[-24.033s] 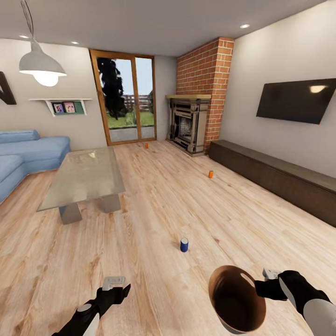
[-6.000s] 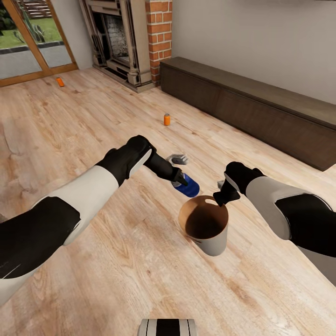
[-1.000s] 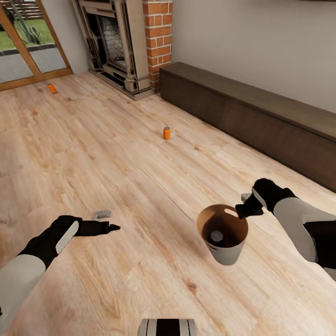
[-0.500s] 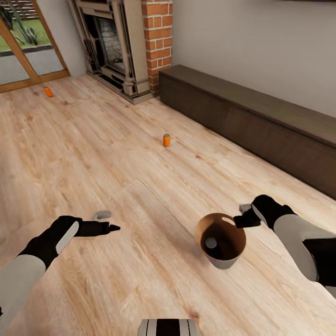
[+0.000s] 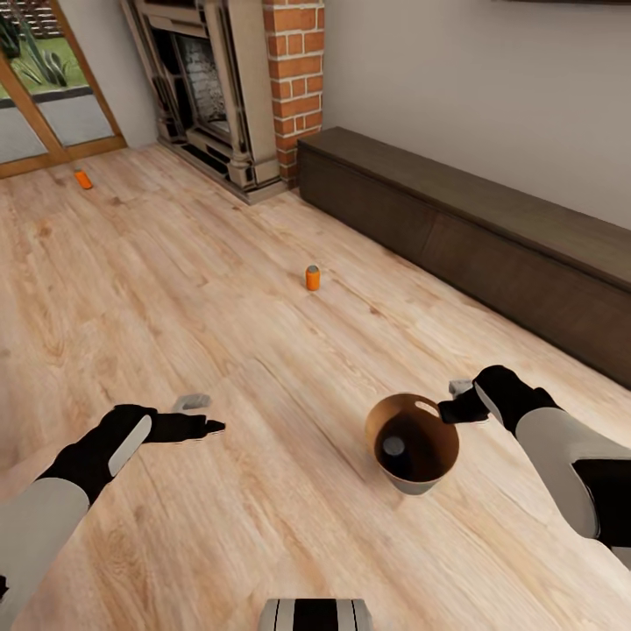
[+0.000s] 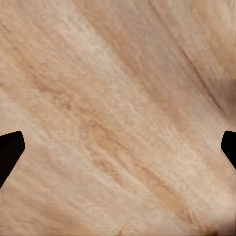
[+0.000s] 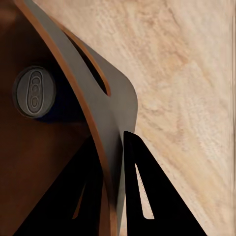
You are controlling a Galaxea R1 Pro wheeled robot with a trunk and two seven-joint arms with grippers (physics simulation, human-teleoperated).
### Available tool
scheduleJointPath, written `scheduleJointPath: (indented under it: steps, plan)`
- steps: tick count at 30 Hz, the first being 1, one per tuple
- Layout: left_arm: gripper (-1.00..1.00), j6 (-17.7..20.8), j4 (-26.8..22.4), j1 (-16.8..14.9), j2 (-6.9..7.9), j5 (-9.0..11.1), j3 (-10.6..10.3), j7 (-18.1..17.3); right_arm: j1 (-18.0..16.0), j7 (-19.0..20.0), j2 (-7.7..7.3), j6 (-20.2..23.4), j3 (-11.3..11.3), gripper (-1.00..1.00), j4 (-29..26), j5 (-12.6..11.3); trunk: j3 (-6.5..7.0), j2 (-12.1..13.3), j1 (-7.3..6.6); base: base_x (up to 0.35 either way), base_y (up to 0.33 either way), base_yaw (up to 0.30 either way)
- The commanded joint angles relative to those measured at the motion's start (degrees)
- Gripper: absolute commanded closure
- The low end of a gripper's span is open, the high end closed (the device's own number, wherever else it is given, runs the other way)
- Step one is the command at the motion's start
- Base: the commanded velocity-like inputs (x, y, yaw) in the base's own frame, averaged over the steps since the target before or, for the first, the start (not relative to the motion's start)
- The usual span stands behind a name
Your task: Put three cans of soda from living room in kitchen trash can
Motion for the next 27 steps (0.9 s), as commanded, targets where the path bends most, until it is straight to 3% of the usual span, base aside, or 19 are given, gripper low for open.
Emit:
scheduleJointPath:
  steps: [1, 3, 9, 15, 22, 27]
  plan:
    - [-1.0, -0.01, 0.0, 0.0, -0.01, 0.0, 0.0, 0.01, -0.02, 0.3, 0.0, 0.41, -0.25, 1.0, -0.06, -0.72, 0.0, 0.0, 0.0, 0.328, -0.014, 0.0]
    - [-1.0, -0.03, 0.0, 0.0, -0.3, 0.01, -0.01, 0.04, -0.04, 0.29, -0.01, 1.97, -0.25, 1.0, -0.23, -0.7, 0.0, 0.0, 0.0, 0.328, -0.038, 0.0]
    - [-1.0, -1.92, -0.17, 1.0, -1.69, 0.68, -0.1, -1.19, 2.1, 0.02, 1.93, -1.13, -0.59, 1.0, 0.83, 1.29, 0.0, 0.0, 0.0, 0.007, -0.004, 0.0]
    - [-1.0, -3.59, -0.17, 1.0, -1.69, 0.68, -0.1, -1.19, 4.23, 0.02, 1.99, -3.98, -1.26, 1.0, 0.83, 2.63, 0.0, 0.0, 0.0, 0.006, -0.004, 0.0]
    - [-1.0, -3.59, -0.17, 1.0, -1.69, 0.68, -0.1, -1.19, 5.78, 0.02, 1.99, -3.98, -1.63, 1.0, 0.83, 4.82, 0.0, 0.0, 0.0, 0.006, -0.004, 0.0]
    - [-1.0, -5.18, -0.14, 1.14, -3.31, -0.2, -0.03, 0.14, 7.46, 0.65, 1.91, -3.32, -2.15, 1.0, -0.84, 6.41, 0.9, 2.0, -1.1, 0.001, 0.0, 0.0]
